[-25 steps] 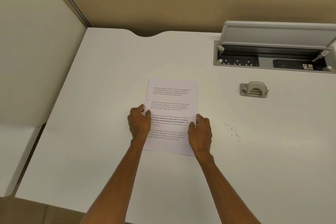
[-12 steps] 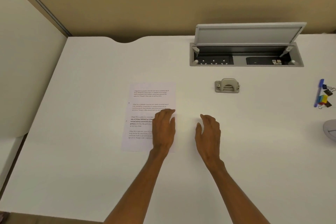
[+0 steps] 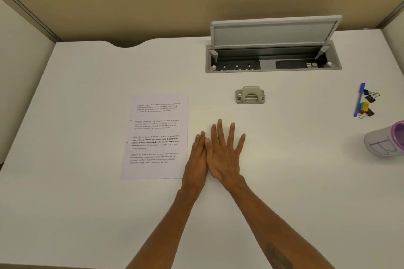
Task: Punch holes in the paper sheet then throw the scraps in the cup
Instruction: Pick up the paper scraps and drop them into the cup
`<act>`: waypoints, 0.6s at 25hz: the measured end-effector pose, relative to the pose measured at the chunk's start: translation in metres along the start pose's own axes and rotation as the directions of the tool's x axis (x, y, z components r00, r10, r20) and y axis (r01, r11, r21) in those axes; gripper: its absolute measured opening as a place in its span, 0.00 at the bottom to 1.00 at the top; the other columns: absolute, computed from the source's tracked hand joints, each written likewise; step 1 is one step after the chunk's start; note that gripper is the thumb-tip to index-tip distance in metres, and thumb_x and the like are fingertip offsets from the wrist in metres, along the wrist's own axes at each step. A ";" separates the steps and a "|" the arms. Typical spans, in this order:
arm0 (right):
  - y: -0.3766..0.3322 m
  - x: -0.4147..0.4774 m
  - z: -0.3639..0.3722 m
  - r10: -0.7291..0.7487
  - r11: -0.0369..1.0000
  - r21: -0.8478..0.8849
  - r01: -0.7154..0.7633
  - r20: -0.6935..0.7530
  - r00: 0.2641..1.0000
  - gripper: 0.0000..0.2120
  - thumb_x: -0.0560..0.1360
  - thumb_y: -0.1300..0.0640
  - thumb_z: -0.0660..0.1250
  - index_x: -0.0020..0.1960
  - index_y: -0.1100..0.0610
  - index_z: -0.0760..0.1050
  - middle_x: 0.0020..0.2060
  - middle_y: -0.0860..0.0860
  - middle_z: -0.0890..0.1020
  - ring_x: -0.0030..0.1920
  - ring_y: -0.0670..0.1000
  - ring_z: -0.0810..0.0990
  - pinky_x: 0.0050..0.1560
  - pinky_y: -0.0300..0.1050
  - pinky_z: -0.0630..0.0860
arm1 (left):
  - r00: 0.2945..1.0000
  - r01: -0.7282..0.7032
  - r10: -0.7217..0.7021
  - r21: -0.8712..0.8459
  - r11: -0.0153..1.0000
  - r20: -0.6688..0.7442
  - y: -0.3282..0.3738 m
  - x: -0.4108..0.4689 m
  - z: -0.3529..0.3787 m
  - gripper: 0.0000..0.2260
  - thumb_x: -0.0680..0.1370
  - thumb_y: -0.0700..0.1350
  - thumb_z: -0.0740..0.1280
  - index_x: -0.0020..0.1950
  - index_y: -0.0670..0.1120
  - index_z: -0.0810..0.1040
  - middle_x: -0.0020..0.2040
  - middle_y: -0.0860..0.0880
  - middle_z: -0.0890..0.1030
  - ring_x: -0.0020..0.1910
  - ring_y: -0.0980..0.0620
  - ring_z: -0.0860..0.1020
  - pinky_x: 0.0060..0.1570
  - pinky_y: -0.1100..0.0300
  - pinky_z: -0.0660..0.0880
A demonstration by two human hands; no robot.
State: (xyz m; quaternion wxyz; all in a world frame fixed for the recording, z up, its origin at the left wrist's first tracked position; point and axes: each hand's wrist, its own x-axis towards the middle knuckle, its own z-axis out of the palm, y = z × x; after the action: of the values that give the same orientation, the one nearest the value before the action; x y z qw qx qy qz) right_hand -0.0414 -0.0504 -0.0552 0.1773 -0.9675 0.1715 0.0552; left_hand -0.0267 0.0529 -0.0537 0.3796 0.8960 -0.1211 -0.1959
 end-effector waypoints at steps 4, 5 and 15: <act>0.014 0.002 0.013 -0.050 0.995 -0.091 0.047 -0.028 0.998 0.29 0.84 0.45 0.36 0.82 0.55 0.46 0.82 0.51 0.48 0.81 0.61 0.39 0.76 0.71 0.40 | 1.000 0.010 -0.010 -0.014 1.000 -0.026 -0.003 -0.002 0.011 0.23 0.85 0.59 0.47 0.80 0.62 0.49 0.80 0.67 0.50 0.76 0.72 0.48 0.71 0.72 0.46; 0.018 -0.003 0.015 -0.037 0.994 -0.102 0.031 -0.053 0.998 0.29 0.85 0.44 0.38 0.82 0.55 0.46 0.82 0.51 0.49 0.81 0.61 0.40 0.76 0.71 0.40 | 0.999 0.025 -0.026 -0.035 0.999 -0.031 -0.001 -0.003 0.012 0.23 0.85 0.59 0.46 0.81 0.61 0.49 0.80 0.67 0.51 0.77 0.71 0.48 0.72 0.72 0.45; 0.088 -0.061 0.004 -0.193 0.974 -0.139 0.177 -0.114 0.975 0.32 0.83 0.38 0.48 0.82 0.51 0.49 0.82 0.49 0.50 0.82 0.60 0.44 0.76 0.72 0.45 | 0.989 -0.039 0.052 0.099 0.994 -0.138 0.024 -0.016 0.018 0.38 0.72 0.18 0.48 0.81 0.38 0.49 0.82 0.46 0.48 0.82 0.49 0.45 0.80 0.54 0.42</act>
State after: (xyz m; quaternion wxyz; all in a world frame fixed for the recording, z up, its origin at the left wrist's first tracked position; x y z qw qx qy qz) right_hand -0.1294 -0.1073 -0.0770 0.1081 -0.9902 0.0873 -0.0121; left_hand -0.0509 0.0315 -0.0437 0.3480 0.9218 -0.1238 -0.1174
